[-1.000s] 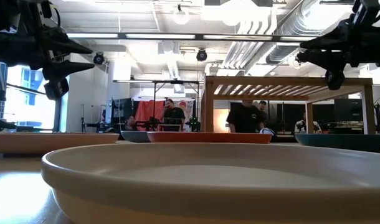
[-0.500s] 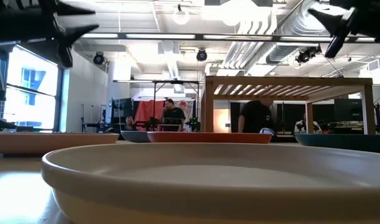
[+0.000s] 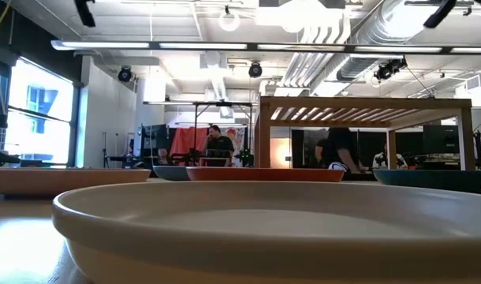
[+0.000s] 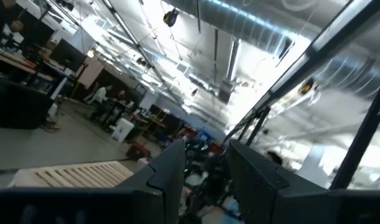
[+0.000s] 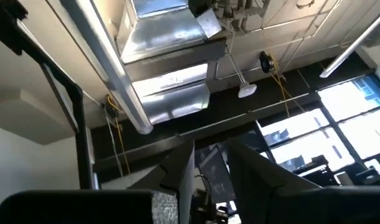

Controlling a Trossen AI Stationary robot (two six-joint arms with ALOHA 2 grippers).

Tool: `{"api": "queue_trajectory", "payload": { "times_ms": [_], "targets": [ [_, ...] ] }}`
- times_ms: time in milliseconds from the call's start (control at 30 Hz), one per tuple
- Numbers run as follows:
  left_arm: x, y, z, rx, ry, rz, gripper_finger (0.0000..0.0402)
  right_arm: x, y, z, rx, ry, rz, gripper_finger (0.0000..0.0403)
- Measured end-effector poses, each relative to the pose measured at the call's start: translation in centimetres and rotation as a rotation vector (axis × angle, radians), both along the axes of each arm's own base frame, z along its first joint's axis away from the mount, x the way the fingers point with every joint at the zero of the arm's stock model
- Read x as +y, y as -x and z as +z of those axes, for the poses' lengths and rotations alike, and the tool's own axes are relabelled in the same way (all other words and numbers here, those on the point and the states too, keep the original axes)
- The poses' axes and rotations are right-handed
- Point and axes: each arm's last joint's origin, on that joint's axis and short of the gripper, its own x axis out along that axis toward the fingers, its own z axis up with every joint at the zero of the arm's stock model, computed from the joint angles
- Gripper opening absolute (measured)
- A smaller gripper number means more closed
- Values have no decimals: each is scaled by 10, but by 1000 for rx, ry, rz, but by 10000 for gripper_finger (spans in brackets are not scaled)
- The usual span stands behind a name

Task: Place and stack plates onto a shelf
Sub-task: Put the orange plate on the shelf

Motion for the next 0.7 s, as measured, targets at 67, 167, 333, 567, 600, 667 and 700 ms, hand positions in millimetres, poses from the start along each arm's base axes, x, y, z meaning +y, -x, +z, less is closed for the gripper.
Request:
{"api": "queue_trajectory", "payload": {
  "times_ms": [67, 167, 333, 567, 600, 667, 700],
  "targets": [
    [0, -4, 9, 32, -26, 12, 113, 0, 2, 14, 50, 21, -17, 92],
    [0, -9, 21, 75, -54, 24, 113, 0, 0, 34, 131, 40, -33, 92],
    [0, -16, 38, 118, -59, 24, 113, 1, -15, 65, 258, 79, -52, 92],
    [0, -18, 55, 223, -45, 14, 113, 4, -48, 91, 467, 113, -55, 92],
    [0, -18, 56, 246, -46, 13, 113, 4, -54, 94, 490, 113, -52, 92],
    [0, -16, 59, 293, -47, 12, 113, 5, -63, 97, 545, 107, -43, 92],
    [0, -16, 60, 315, -48, 12, 113, 5, -68, 98, 574, 104, -40, 92]
  ]
}}
